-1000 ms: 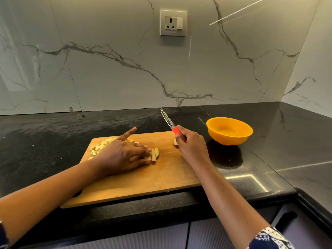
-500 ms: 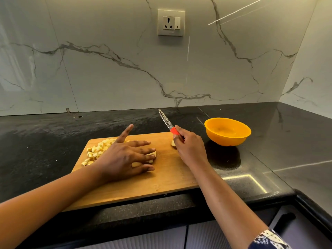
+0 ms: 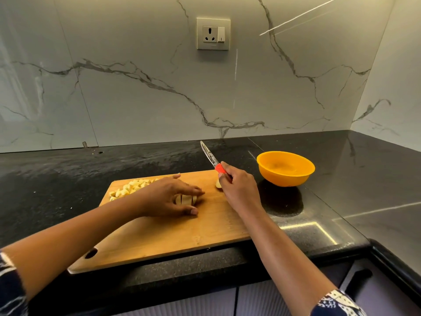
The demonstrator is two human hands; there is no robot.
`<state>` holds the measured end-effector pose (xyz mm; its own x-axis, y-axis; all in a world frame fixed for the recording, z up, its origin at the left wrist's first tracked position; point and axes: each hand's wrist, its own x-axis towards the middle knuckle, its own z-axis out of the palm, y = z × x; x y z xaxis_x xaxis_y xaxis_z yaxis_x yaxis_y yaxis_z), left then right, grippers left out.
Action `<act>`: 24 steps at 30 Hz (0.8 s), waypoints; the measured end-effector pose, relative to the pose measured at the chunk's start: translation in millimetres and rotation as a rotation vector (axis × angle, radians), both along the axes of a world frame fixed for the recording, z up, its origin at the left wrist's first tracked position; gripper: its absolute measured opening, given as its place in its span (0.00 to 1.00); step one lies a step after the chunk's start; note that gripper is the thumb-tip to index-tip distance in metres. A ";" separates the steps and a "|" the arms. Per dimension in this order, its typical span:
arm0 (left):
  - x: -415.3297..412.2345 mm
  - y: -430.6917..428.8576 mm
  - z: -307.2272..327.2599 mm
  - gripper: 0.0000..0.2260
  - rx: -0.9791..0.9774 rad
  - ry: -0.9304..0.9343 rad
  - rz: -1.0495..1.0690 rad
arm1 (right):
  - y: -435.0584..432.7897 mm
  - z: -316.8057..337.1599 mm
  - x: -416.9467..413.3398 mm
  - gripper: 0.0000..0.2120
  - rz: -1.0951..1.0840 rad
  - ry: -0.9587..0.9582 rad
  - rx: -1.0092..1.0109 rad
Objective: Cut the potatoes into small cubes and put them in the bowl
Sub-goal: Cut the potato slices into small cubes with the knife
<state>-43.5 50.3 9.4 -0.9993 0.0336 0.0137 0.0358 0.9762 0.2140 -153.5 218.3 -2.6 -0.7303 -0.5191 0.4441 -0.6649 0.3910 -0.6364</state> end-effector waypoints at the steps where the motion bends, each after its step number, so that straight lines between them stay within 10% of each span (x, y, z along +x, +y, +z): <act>1: -0.3 -3.1 -1.3 0.36 0.028 0.009 -0.035 | 0.6 -0.1 0.0 0.21 -0.003 -0.001 -0.004; 8: 6.7 -11.1 1.4 0.32 0.038 0.013 -0.051 | -1.0 -0.8 -1.7 0.21 0.001 -0.003 -0.007; 17: -20.4 -37.9 48.7 0.32 -0.191 -0.456 -0.252 | -1.3 -2.2 -6.5 0.21 -0.026 -0.024 -0.033; 24: -31.6 -42.4 42.2 0.24 -0.177 -0.361 -0.305 | -2.9 -2.6 -7.7 0.21 -0.037 -0.027 -0.033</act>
